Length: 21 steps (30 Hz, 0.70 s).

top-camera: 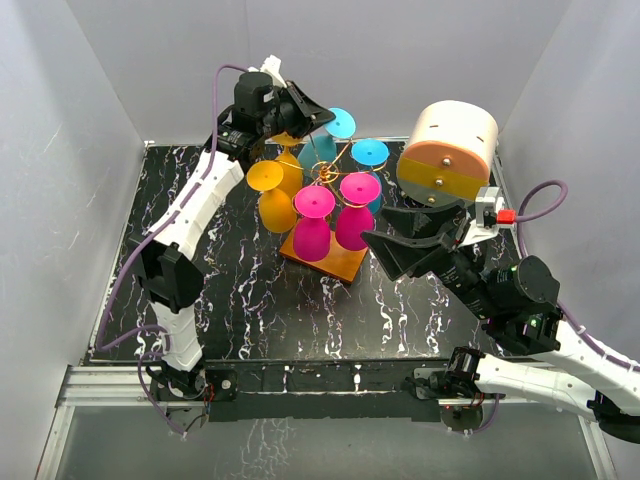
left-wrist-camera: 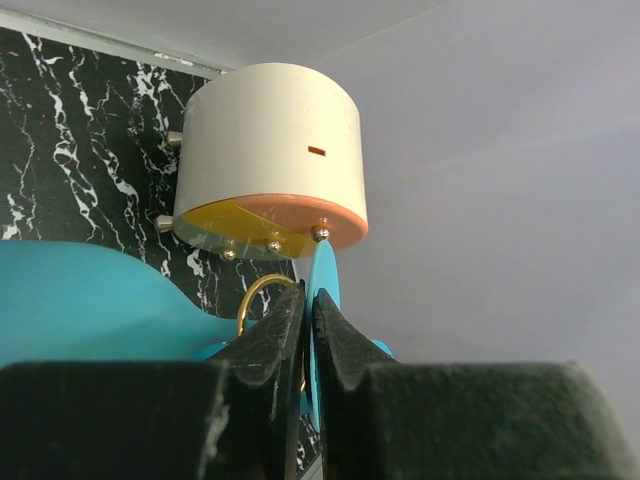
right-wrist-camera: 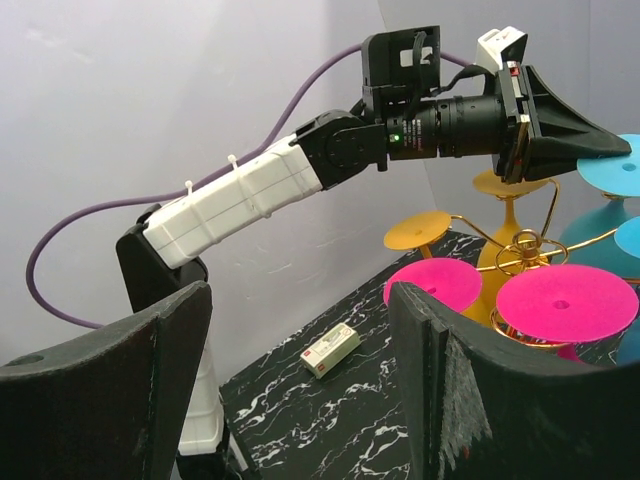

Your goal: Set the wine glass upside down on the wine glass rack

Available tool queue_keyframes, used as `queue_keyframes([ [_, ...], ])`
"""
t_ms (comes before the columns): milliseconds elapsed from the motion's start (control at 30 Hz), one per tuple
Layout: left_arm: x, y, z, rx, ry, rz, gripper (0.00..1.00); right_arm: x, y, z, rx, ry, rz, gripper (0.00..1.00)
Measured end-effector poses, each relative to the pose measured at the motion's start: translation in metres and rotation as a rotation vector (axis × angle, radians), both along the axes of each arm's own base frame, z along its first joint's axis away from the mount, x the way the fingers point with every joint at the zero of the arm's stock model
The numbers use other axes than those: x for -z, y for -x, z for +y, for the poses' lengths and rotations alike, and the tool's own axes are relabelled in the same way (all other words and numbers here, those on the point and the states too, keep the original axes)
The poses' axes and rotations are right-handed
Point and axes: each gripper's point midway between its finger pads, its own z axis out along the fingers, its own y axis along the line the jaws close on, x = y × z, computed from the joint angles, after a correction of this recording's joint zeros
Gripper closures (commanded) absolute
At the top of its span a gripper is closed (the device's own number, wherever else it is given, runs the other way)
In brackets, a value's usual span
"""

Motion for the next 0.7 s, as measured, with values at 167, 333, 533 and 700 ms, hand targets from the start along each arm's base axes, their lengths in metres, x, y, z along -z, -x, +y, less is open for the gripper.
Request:
queue_keyframes([
  [167,0.001,0.003,0.008,-0.029,-0.027,0.01,0.9,0.002,0.0,0.001,-0.001,0.001,0.004,0.3],
  [333,-0.007,0.01,0.018,-0.058,-0.051,-0.004,0.89,0.002,0.0,0.001,-0.003,-0.001,0.006,0.3],
  [533,-0.006,0.014,0.025,-0.076,-0.088,-0.003,0.89,0.002,0.0,0.001,-0.005,-0.002,0.01,0.3],
  [700,0.005,0.013,0.03,-0.095,-0.13,0.019,0.9,0.002,0.0,0.001,-0.007,-0.006,0.013,0.3],
])
